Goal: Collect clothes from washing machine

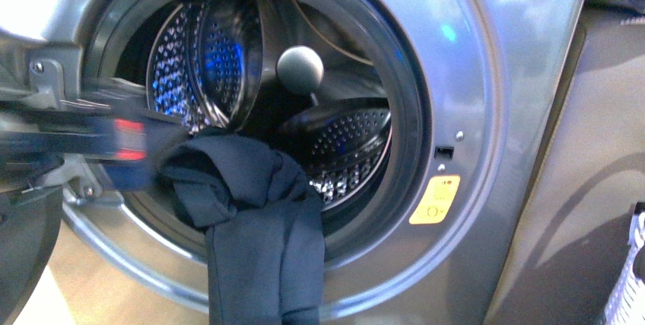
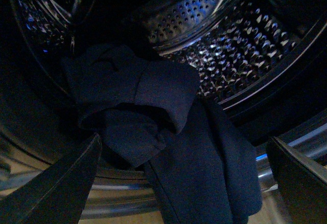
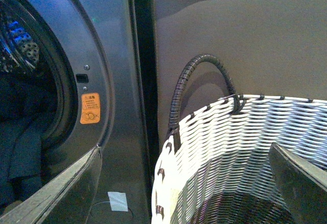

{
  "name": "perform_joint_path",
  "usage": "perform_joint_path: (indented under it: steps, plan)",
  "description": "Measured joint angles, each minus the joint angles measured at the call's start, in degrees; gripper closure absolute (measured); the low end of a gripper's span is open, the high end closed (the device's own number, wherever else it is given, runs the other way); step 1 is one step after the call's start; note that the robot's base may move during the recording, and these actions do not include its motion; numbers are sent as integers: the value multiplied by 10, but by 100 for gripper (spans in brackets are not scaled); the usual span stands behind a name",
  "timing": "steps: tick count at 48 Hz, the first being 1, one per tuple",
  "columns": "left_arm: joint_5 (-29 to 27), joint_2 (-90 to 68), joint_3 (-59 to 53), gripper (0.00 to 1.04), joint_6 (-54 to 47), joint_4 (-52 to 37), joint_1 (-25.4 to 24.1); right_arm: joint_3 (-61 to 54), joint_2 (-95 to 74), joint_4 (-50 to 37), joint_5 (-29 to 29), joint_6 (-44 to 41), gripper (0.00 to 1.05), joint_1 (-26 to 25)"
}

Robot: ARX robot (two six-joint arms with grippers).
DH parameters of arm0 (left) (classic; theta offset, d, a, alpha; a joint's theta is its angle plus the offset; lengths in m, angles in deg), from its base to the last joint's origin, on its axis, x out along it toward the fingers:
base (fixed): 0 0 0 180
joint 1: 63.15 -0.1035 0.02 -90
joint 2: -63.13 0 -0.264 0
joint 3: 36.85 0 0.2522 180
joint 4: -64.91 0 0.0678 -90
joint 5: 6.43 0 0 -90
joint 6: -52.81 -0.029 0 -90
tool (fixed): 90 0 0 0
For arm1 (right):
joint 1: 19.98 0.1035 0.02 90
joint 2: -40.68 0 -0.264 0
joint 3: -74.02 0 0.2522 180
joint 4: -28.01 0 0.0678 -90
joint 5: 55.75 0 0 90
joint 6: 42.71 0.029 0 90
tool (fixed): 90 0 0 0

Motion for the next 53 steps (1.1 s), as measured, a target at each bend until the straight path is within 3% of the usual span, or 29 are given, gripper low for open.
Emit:
perform_joint_path:
  steps: [24, 35, 53]
  plan:
    - [-28, -203, 211, 6, -125, 86, 23, 0, 0, 0, 0, 0, 8, 0]
    - [-39, -247, 308, 6, -127, 150, 29, 0, 0, 0, 0, 0, 8, 0]
    - [-48, -288, 335, 6, -85, 255, 38, 0, 0, 0, 0, 0, 8, 0]
